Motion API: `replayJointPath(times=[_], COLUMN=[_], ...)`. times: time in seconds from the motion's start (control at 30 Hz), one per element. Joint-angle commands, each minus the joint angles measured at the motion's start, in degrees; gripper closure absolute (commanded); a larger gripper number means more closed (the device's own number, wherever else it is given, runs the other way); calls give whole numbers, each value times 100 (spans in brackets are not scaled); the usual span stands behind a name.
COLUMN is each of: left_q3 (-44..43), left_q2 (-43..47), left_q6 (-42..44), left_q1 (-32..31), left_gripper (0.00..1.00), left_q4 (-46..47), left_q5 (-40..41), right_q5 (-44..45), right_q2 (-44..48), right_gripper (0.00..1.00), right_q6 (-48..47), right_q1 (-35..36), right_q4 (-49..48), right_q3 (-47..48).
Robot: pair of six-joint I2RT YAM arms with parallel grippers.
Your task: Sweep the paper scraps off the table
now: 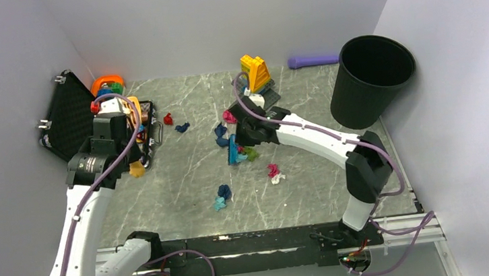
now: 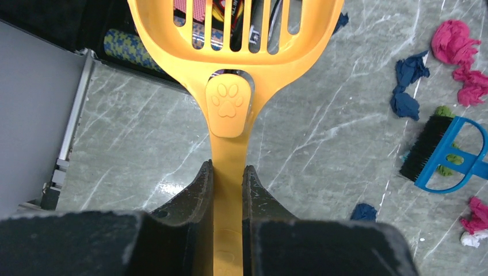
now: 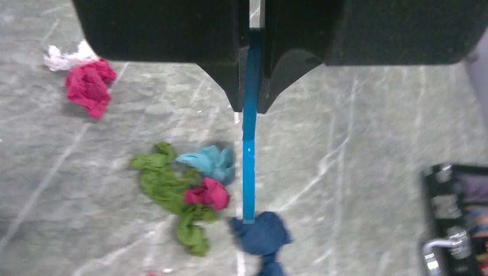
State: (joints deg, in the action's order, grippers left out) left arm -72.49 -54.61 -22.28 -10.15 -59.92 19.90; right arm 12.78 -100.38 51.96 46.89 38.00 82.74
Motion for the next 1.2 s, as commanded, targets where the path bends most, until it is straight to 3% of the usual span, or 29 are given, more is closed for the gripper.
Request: replayJointPath(times=[0.0, 0.2, 0.47, 0.63, 0.8, 1.0, 1.17], left_q3=[120, 511, 1054, 1275, 1487, 1631, 1663], left_q2=[-15, 74, 193, 356, 606, 764, 803], left_q6=[-131, -163, -107, -117, -132, -130, -141], left_q1=[31, 31, 31, 31, 31, 32, 31], left_gripper=[100, 100, 100, 100, 100, 100, 100], left_q4=[342, 525, 905, 991, 1111, 1093, 1084], left_q5=[-237, -287, -722, -612, -679, -546, -505], right_q5=[-828, -2334, -3603, -3522, -2819, -2643, -1313], right_q2=[567, 240, -1923, -2799, -3679, -4711, -4513], right_gripper=[100, 100, 100, 100, 100, 100, 100], right_q6=[-620, -222, 533, 1228, 1269, 1310, 1750], right_q1=[-112, -611, -668, -668, -663, -668, -612], right_q4=[-1429, -3493, -4429, -5551, -5316, -4997, -3491], right_q3=[-303, -586, 1395, 1825, 2673, 3966, 3856])
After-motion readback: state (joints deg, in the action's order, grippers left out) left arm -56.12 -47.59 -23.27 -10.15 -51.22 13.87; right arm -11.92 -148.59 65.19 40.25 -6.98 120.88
